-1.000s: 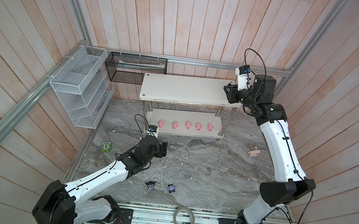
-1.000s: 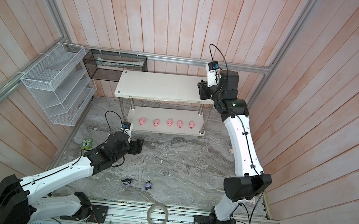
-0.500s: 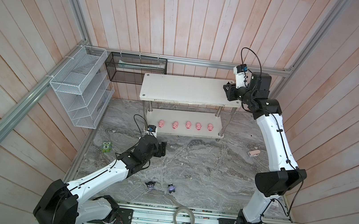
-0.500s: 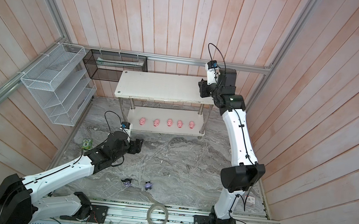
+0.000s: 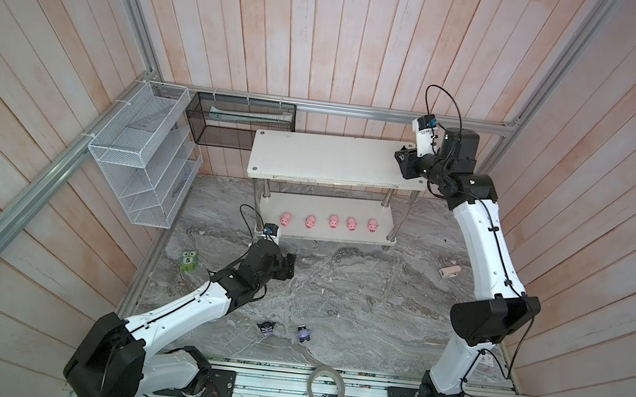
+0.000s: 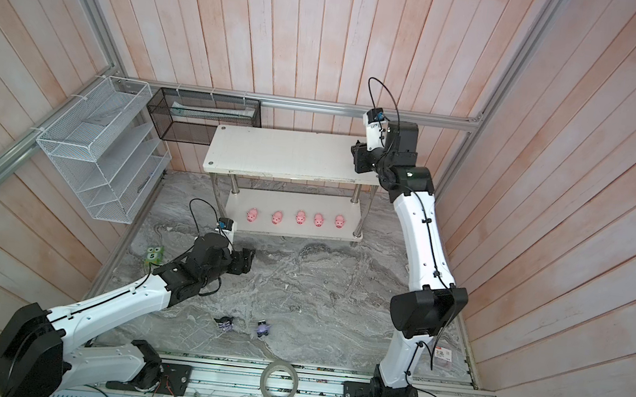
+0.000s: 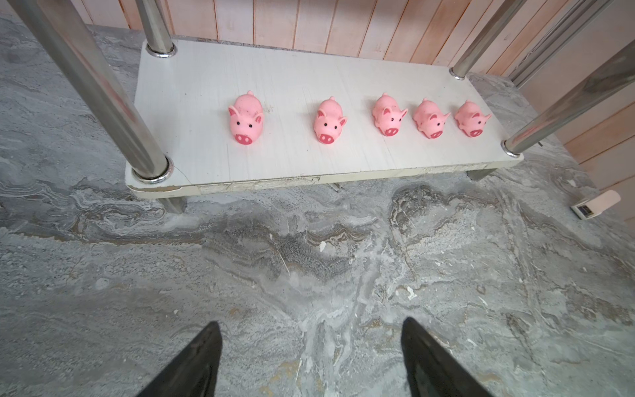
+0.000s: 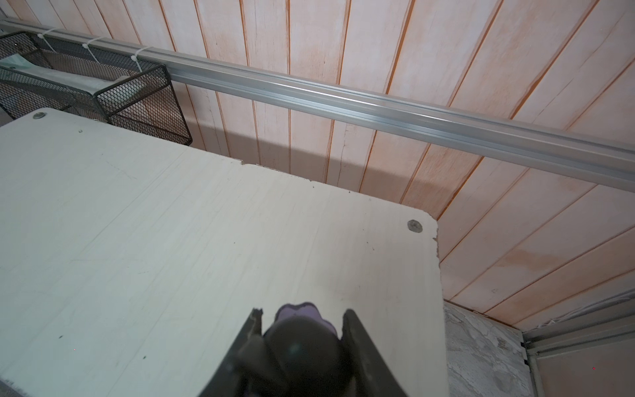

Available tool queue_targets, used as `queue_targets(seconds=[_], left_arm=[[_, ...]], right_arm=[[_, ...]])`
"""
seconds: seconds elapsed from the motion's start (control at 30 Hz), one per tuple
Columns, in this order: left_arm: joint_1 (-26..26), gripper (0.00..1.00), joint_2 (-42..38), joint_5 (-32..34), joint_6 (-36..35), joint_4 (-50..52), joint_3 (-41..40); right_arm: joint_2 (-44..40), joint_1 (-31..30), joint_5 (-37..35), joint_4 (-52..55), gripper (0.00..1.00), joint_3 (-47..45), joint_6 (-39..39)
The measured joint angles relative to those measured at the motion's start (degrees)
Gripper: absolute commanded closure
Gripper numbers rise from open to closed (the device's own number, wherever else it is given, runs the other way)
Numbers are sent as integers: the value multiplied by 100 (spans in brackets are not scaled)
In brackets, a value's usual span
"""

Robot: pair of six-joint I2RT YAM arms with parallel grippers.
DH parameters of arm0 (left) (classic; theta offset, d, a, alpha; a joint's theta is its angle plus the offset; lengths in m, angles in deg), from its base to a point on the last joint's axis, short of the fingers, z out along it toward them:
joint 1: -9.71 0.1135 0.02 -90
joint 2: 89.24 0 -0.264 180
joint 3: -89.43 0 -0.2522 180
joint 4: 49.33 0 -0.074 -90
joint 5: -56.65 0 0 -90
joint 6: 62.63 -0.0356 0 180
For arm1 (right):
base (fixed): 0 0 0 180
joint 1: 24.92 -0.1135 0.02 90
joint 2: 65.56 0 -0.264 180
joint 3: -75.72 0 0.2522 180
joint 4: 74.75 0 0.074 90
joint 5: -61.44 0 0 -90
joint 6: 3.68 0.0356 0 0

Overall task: Organize plastic toys on shelves
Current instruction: Place the plastic toy on the shelf.

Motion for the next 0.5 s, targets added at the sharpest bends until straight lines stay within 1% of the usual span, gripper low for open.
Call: queue_targets(seconds=[0.5], left_arm=[[15,18,98,-68,0,-22,0]], right_arm=[[22,0,52,70,69,-155,-136]])
